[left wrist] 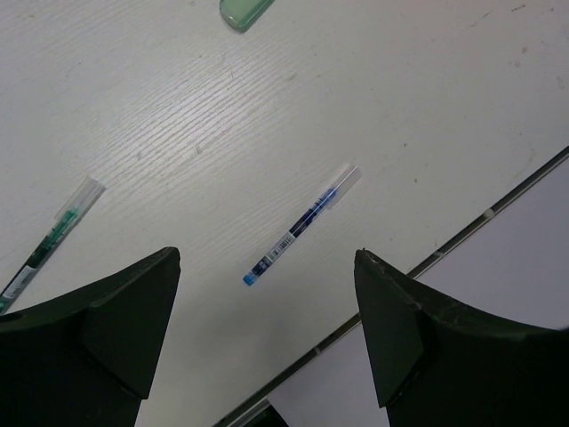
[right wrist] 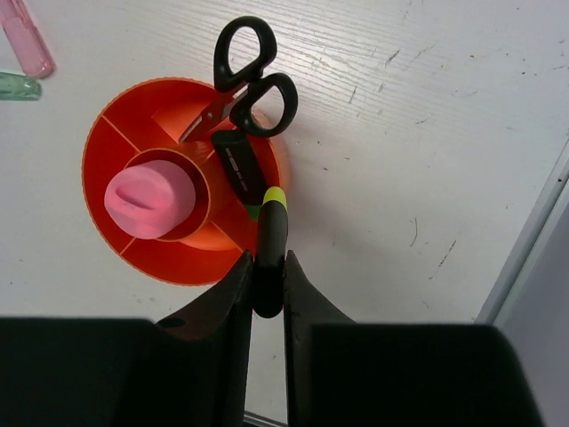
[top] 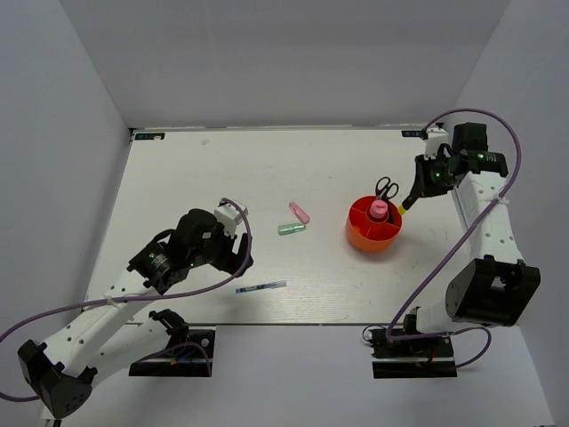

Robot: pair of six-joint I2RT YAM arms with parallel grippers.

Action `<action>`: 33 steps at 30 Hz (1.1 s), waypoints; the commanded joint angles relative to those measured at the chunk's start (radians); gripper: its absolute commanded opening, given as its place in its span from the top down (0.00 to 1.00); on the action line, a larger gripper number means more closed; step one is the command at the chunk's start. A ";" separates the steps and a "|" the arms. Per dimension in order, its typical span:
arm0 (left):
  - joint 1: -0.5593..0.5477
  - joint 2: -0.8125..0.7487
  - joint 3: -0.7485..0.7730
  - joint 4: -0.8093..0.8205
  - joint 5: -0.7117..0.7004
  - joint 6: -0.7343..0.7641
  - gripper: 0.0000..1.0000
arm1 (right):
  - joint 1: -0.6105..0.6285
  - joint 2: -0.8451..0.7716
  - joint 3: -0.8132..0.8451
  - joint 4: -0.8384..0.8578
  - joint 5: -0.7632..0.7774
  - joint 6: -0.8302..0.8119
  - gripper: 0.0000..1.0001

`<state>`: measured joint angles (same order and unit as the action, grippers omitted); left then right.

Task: Sort the stationery into containers
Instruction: Place the pen in the storage box.

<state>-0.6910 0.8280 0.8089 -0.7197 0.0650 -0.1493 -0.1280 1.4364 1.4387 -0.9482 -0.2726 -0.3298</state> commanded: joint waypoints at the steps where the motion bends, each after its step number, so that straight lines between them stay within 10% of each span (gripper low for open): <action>1: 0.008 -0.020 -0.023 0.017 0.041 -0.018 0.11 | 0.005 0.025 -0.001 0.054 -0.031 0.001 1.00; 33: 0.011 -0.063 -0.116 0.032 0.055 -0.010 0.08 | 0.070 0.010 -0.075 0.103 -0.010 0.026 1.00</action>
<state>-0.6827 0.7841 0.7025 -0.7025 0.1051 -0.1581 -0.0696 1.4742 1.3994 -0.8288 -0.2932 -0.3195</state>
